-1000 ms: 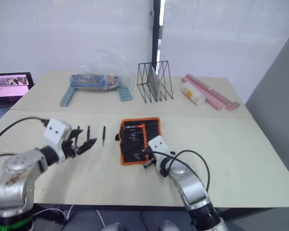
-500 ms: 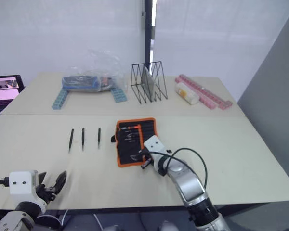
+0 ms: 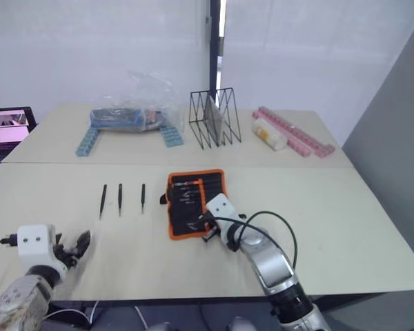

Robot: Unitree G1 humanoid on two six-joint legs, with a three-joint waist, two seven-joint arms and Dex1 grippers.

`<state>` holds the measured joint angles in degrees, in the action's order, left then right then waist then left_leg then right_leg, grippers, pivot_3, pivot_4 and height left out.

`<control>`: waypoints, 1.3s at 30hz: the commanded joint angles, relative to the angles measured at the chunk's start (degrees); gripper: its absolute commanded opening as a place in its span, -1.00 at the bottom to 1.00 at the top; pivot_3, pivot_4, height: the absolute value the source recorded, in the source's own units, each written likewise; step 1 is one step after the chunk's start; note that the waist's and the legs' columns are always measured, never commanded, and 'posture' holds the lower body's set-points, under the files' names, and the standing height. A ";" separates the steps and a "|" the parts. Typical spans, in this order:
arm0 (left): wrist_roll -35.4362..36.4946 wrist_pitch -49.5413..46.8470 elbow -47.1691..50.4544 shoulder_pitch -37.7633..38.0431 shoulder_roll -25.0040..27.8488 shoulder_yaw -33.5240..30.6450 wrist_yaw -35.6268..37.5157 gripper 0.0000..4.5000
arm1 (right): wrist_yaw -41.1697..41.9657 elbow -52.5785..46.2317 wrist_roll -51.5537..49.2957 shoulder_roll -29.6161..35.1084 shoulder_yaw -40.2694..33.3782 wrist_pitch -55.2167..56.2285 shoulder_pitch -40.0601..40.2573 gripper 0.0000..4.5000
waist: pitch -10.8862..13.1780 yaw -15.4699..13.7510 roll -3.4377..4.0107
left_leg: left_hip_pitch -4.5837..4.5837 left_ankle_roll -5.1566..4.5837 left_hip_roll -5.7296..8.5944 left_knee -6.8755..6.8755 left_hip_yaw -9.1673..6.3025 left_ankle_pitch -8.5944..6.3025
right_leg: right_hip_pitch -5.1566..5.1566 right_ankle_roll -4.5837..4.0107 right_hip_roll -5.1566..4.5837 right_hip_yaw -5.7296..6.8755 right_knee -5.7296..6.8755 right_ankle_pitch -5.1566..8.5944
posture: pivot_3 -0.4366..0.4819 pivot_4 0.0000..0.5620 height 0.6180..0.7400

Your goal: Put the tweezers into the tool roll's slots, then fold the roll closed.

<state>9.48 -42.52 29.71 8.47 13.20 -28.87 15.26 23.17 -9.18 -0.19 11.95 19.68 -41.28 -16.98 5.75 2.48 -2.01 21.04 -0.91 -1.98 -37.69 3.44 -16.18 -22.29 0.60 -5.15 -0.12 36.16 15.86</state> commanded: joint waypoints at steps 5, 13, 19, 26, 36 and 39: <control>0.32 -2.21 -7.14 -6.73 3.48 3.38 -2.01 0.59 | 0.72 5.35 0.40 0.05 2.27 -2.83 2.71 -1.00 | 0.00 0.12 0.00 | -0.04 0.12 -0.01 0.31 0.00 0.07 | -0.03 -0.07 -0.02 0.12 0.04 -0.06 | -0.05 -0.47 0.95; 0.14 -4.19 -16.04 -14.79 5.05 6.37 -3.96 0.59 | 0.36 5.24 0.40 -0.32 1.94 -3.09 2.54 -1.00 | 0.00 -0.08 0.00 | -0.25 0.34 0.00 0.72 0.00 0.21 | -0.02 -0.13 -0.04 0.14 0.01 -0.09 | -0.05 -0.47 0.95; 0.30 -5.61 -19.66 -18.02 5.79 7.47 -4.90 0.59 | 0.30 5.15 0.37 -0.40 1.95 -3.20 2.58 -1.00 | -0.01 -0.18 0.03 | -0.31 0.37 0.00 0.76 0.00 0.22 | 0.01 -0.14 -0.05 0.14 0.01 -0.09 | -0.05 -0.47 0.95; 0.55 -3.78 -22.46 -19.01 6.29 8.07 -4.36 -0.22 | 0.19 4.92 0.34 -0.55 1.92 -3.34 2.72 -1.00 | 0.01 -0.29 0.20 | -0.38 0.38 0.00 0.82 0.00 0.22 | 0.01 -0.15 -0.06 0.14 0.00 -0.09 | -0.05 -0.47 0.95; 1.14 0.02 -26.44 -21.06 7.89 8.16 -2.64 -0.98 | -0.07 4.11 0.30 -0.24 1.70 -3.67 3.41 -1.00 | 0.02 -0.59 0.23 | -0.41 0.41 0.00 0.85 0.00 0.21 | -0.03 -0.16 -0.14 0.19 -0.07 -0.08 | -0.05 -0.47 0.95; 1.66 1.32 -26.21 -21.16 8.85 6.63 -2.23 -0.98 | -0.18 3.84 0.22 -0.24 1.78 -3.80 3.65 -1.00 | 0.02 -0.56 0.23 | -0.38 0.41 0.00 0.85 0.00 0.21 | -0.06 -0.16 -0.14 0.19 -0.07 -0.08 | -0.05 -0.47 0.95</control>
<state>9.84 -42.22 3.35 -12.36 21.25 -21.96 12.12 22.51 -9.61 -0.17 11.44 19.40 -41.31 -16.44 5.78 1.92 -1.78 20.66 -0.50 -1.98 -36.83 3.44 -15.98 -22.35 0.44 -5.29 0.07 36.08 15.78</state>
